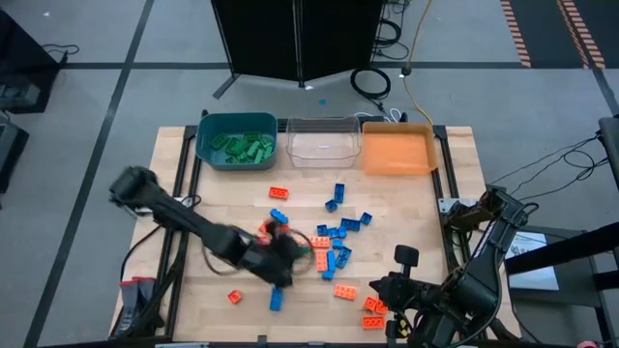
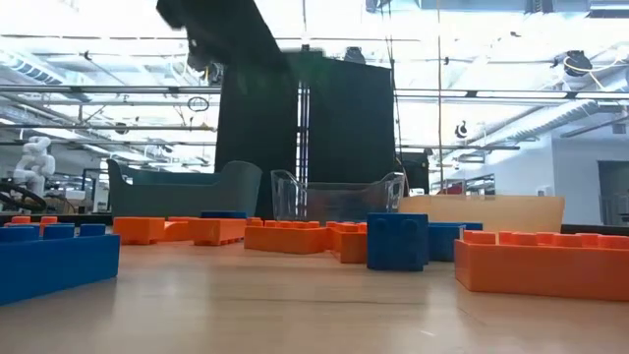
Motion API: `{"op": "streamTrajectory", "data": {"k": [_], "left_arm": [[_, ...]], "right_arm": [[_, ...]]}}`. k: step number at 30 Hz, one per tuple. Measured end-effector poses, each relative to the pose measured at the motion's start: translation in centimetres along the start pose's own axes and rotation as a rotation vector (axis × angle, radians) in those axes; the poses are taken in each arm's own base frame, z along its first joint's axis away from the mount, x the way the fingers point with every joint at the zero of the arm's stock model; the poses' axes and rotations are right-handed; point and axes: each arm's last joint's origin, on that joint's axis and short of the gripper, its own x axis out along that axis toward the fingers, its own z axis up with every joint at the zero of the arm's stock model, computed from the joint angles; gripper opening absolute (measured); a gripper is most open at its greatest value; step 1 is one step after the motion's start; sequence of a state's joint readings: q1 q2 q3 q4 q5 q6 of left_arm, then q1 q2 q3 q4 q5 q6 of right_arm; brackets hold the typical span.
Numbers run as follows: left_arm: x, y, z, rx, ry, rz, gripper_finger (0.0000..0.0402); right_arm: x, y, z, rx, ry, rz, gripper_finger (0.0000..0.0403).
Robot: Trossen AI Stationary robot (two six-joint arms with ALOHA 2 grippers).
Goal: Sort blocks
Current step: Put the green game piece into the blue bin
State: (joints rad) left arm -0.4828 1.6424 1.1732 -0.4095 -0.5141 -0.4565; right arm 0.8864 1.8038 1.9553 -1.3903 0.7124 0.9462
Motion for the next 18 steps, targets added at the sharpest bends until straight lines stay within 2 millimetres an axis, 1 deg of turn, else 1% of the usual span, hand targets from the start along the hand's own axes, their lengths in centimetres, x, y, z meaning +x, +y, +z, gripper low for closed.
{"op": "streamTrajectory", "data": {"k": [3,5,8,10,14,18], "left_arm": [[-3.8,3.8,1.3,-0.006,-0.065,0.224,0.0140],[-5.7,6.7,1.8,-0.023,-0.079,0.365,0.0140],[-8.2,11.4,2.5,-0.093,-0.088,0.509,0.0140],[-9.4,14.6,2.6,-0.127,-0.068,0.596,0.0140],[-11.1,20.7,2.4,-0.167,-0.008,0.763,0.0140],[-12.2,26.0,1.7,-0.262,0.067,0.818,0.0140]], "right_arm": [[0.0,-0.1,0.0,-0.003,-0.001,-0.006,0.0000],[0.0,-0.1,0.0,-0.006,0.001,-0.008,0.0000],[0.0,-0.1,-0.1,-0.010,0.004,-0.013,0.0000],[0.0,-0.2,-0.1,-0.011,0.005,-0.014,0.0000],[0.0,-0.2,0.0,-0.004,-0.009,-0.024,0.0000],[0.0,-0.2,0.0,0.007,-0.010,-0.024,0.0000]]}}
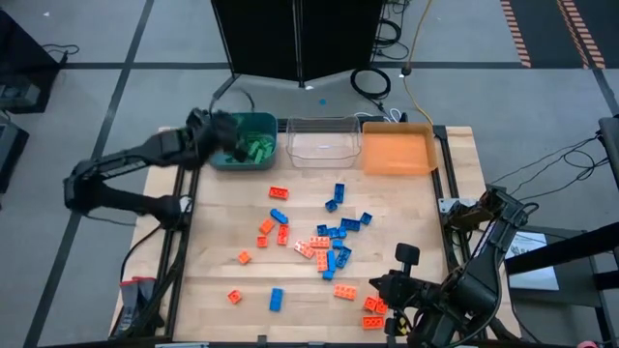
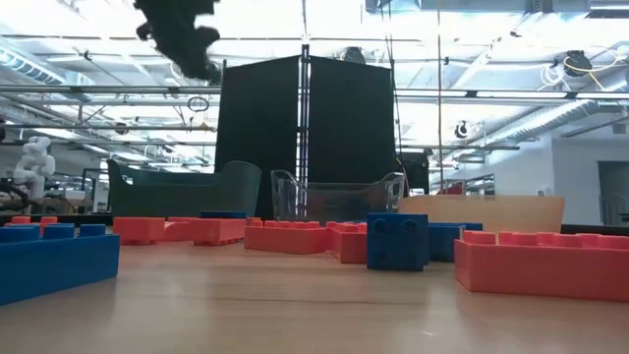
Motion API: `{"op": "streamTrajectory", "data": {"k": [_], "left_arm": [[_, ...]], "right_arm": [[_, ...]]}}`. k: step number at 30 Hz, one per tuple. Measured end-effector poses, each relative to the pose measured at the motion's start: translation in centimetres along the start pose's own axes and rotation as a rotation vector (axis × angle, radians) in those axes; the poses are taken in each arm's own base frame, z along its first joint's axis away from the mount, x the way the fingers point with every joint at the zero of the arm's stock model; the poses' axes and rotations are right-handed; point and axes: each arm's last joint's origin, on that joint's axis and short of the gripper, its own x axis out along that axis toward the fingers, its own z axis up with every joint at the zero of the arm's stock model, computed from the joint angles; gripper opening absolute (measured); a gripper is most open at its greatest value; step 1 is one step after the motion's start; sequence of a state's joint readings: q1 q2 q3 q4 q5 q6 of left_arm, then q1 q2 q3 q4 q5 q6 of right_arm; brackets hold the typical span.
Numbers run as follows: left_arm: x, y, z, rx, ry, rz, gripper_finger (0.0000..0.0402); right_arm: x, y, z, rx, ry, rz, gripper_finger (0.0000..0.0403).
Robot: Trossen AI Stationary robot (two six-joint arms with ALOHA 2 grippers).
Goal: Sort blocks
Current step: Put the green game piece into the blue bin
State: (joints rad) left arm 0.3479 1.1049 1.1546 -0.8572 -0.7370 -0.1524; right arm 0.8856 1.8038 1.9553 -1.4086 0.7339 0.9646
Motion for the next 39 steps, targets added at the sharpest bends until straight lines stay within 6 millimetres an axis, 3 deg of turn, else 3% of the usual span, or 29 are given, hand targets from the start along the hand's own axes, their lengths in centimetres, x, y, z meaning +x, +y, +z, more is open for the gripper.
{"op": "streamTrajectory", "data": {"k": [5,10,17,21,26,32,39], "left_arm": [[3.5,3.6,1.0,-0.102,0.017,-0.040,0.0140],[7.8,5.1,0.8,-0.178,0.116,-0.104,0.0140],[13.1,3.9,-0.6,-0.167,0.297,-0.192,0.0140],[15.4,2.4,-3.0,-0.177,0.410,-0.234,0.0140],[16.4,1.1,-6.3,-0.179,0.498,-0.265,0.0140],[15.8,0.9,-6.8,-0.188,0.488,-0.338,0.0149],[15.2,0.8,-6.6,-0.214,0.483,-0.401,0.0323]], "right_arm": [[0.0,0.0,0.0,0.033,0.000,-0.001,0.0000],[0.0,0.0,0.0,0.071,0.003,-0.004,0.0000],[0.0,-0.1,0.0,0.101,0.006,-0.006,0.0000],[0.0,-0.1,-0.1,0.121,0.009,-0.003,0.0000],[-0.1,0.0,-0.2,0.119,0.010,0.000,0.0000],[-0.2,-0.1,-0.3,0.092,0.013,-0.006,0.0000],[-0.1,-0.1,-0.3,0.080,0.013,-0.006,0.0000]]}}
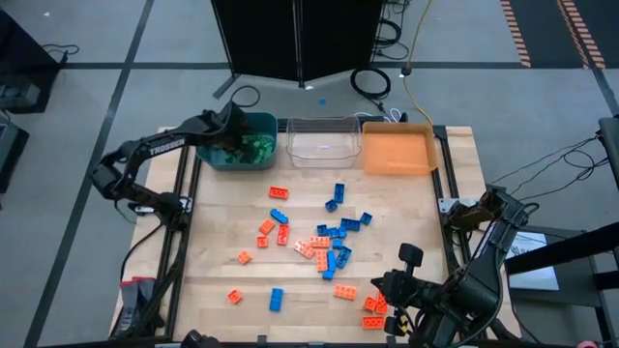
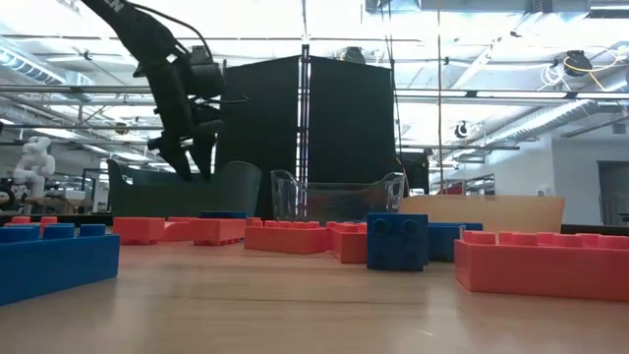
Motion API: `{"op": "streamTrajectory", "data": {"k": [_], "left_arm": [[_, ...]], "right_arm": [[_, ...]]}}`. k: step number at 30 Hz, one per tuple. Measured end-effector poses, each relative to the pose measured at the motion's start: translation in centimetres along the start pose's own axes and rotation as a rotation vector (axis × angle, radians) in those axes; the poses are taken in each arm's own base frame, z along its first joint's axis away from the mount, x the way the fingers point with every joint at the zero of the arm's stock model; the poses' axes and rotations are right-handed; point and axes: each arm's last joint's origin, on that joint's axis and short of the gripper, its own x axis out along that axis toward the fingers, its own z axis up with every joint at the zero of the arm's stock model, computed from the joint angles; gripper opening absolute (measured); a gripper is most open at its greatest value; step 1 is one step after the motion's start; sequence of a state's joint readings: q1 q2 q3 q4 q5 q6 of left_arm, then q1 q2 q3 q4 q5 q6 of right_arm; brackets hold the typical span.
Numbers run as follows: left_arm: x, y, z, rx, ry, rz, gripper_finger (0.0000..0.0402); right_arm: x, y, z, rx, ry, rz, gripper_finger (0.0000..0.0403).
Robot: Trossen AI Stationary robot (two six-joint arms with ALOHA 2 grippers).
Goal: Sort blocks
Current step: Put the green game piece into the blue bin, then put the blue game piece into the transparent bin
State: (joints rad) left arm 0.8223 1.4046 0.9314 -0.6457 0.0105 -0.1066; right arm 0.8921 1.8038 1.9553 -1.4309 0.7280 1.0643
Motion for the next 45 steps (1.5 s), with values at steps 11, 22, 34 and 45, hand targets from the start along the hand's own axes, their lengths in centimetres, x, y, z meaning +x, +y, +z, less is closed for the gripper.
{"op": "streamTrajectory", "data": {"k": [11,22,34,45], "left_arm": [[-3.6,-1.2,0.5,-0.043,-0.073,-0.248,0.0372],[-14.0,-9.7,0.9,0.182,-0.596,-0.678,0.0354],[-9.3,-21.1,-3.5,0.492,-0.419,-0.753,0.0354],[-10.3,-26.5,-15.0,0.886,-0.064,-0.826,0.0354]], "right_arm": [[-0.5,0.4,-0.6,-0.008,0.019,0.032,0.0001],[-1.5,0.8,-1.6,0.021,0.022,0.047,0.0001],[-2.0,1.0,-4.7,0.114,0.090,-0.001,0.0000],[-0.8,2.3,-8.1,0.216,0.094,0.007,0.0000]]}}
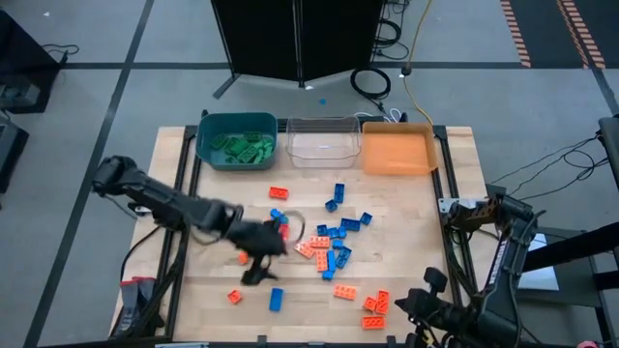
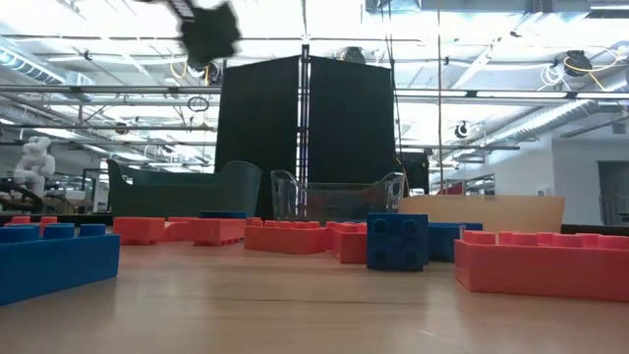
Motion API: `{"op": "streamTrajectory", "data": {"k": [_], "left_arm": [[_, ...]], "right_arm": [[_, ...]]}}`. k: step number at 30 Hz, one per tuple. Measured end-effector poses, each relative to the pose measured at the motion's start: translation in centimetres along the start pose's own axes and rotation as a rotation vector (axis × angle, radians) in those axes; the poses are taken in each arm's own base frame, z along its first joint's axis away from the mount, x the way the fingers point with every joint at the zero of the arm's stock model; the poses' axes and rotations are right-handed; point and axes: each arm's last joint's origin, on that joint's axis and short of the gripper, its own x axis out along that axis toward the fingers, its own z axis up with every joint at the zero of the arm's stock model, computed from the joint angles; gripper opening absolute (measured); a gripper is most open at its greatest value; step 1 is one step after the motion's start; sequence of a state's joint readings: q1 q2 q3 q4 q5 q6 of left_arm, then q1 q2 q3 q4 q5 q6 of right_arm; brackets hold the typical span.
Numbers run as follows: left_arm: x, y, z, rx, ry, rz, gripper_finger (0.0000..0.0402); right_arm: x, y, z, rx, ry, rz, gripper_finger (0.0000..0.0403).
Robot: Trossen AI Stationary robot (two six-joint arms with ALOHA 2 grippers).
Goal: Sort blocks
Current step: Put the blue game piece into the transparent bin
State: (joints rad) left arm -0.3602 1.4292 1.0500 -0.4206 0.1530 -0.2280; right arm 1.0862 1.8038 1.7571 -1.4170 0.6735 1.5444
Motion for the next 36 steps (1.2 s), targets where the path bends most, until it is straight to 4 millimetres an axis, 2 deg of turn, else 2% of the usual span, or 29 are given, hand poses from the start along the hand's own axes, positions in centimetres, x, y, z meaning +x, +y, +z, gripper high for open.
{"op": "streamTrajectory", "data": {"k": [2,6,9,11,14,18,20,23,24,30,36], "left_arm": [[0.3,-2.2,-1.3,0.095,0.071,0.045,0.0354],[1.3,-5.6,-3.8,0.463,0.197,0.086,0.0354],[2.6,-6.9,-4.7,0.651,0.226,0.110,0.0354],[3.7,-6.9,-4.9,0.633,0.229,0.141,0.0354],[5.3,-5.9,-4.6,0.404,0.208,0.190,0.0354],[6.3,-4.3,-4.2,0.023,0.165,0.269,0.0354],[6.4,-3.4,-4.0,-0.251,0.126,0.310,0.0354],[6.2,-2.2,-3.6,-0.804,0.059,0.343,0.0354],[6.1,-2.1,-3.6,-0.927,0.049,0.339,0.0354],[6.5,-4.2,-3.6,-1.082,-0.027,0.273,0.0354],[6.7,-5.7,-5.2,-1.120,0.041,0.327,0.0354]], "right_arm": [[0.3,0.0,-0.4,0.006,-0.001,0.002,0.0000],[0.7,0.0,-0.8,-0.005,0.000,-0.008,0.0000],[0.8,0.0,-0.8,-0.021,-0.001,-0.009,0.0000],[0.8,0.0,-0.8,-0.022,-0.001,-0.009,0.0000],[0.8,0.0,-0.8,-0.020,-0.001,-0.006,0.0000],[0.8,0.1,-0.8,-0.017,-0.001,0.002,0.0000],[0.7,0.1,-0.9,-0.016,-0.001,0.005,0.0000],[0.7,0.2,-0.9,-0.009,-0.001,0.014,0.0000],[0.7,0.2,-0.9,-0.007,-0.001,0.016,0.0000],[0.7,0.3,-0.9,-0.004,-0.001,0.020,0.0000],[0.7,0.3,-0.9,-0.004,-0.001,0.025,0.0000]]}}
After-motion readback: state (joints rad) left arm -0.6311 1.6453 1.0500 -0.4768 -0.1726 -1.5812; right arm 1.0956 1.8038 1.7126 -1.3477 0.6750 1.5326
